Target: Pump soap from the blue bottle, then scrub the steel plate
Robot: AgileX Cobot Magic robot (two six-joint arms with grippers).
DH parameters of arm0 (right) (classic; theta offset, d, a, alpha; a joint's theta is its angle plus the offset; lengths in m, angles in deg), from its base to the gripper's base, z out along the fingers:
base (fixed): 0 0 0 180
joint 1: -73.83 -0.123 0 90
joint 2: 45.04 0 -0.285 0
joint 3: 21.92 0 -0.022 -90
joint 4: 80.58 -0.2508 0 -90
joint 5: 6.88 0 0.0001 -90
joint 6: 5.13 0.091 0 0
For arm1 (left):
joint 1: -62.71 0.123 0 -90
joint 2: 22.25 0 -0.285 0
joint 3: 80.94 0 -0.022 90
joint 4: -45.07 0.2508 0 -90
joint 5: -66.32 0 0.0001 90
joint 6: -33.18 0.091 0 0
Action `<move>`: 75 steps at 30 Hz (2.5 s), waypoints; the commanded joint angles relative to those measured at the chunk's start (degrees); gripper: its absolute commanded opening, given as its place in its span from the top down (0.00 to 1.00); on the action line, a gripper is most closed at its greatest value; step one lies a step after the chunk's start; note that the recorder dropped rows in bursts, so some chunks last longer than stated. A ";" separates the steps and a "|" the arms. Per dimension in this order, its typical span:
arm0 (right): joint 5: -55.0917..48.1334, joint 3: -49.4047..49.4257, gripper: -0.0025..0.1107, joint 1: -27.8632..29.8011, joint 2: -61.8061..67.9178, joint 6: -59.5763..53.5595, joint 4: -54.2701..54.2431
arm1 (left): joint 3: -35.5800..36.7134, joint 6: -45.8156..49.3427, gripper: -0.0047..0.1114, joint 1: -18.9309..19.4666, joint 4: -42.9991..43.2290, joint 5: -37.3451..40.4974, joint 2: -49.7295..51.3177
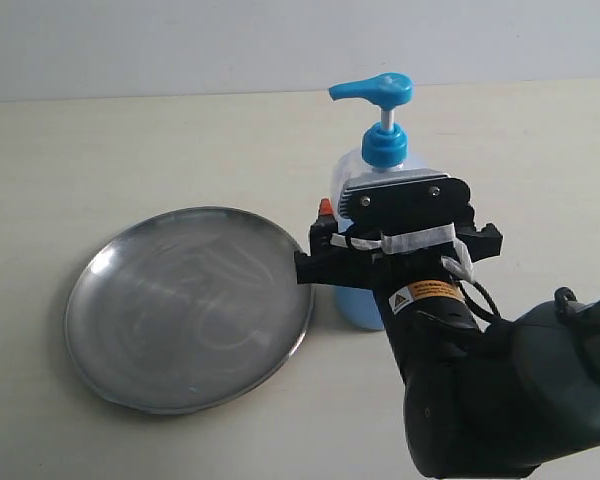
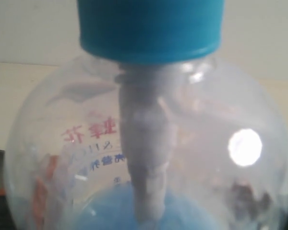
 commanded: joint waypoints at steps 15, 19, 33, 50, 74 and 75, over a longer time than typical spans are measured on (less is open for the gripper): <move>-1.20 -0.24 0.98 -0.12 -0.11 -5.75 6.26 | 0.20 -0.13 0.96 0.13 0.19 -0.59 -0.25; -1.31 -0.24 0.98 -0.12 -0.11 -5.75 7.53 | 0.20 -0.13 0.96 0.13 0.19 -0.59 -0.25; -1.31 -0.24 0.98 -0.12 -0.11 -12.49 9.40 | 0.20 -0.13 0.96 0.13 0.19 -0.59 -0.25; -8.20 -6.26 0.98 -0.12 -0.11 -22.29 5.02 | 0.20 -0.13 0.96 0.13 0.19 -0.59 -0.25; -10.45 -7.66 0.98 -0.12 -0.11 -23.32 5.95 | 0.20 -0.13 0.96 0.13 0.19 -0.59 -0.25; -10.38 -7.66 0.98 -0.12 -0.11 -23.32 6.24 | 0.20 -0.13 0.96 0.13 0.19 -0.59 -0.25</move>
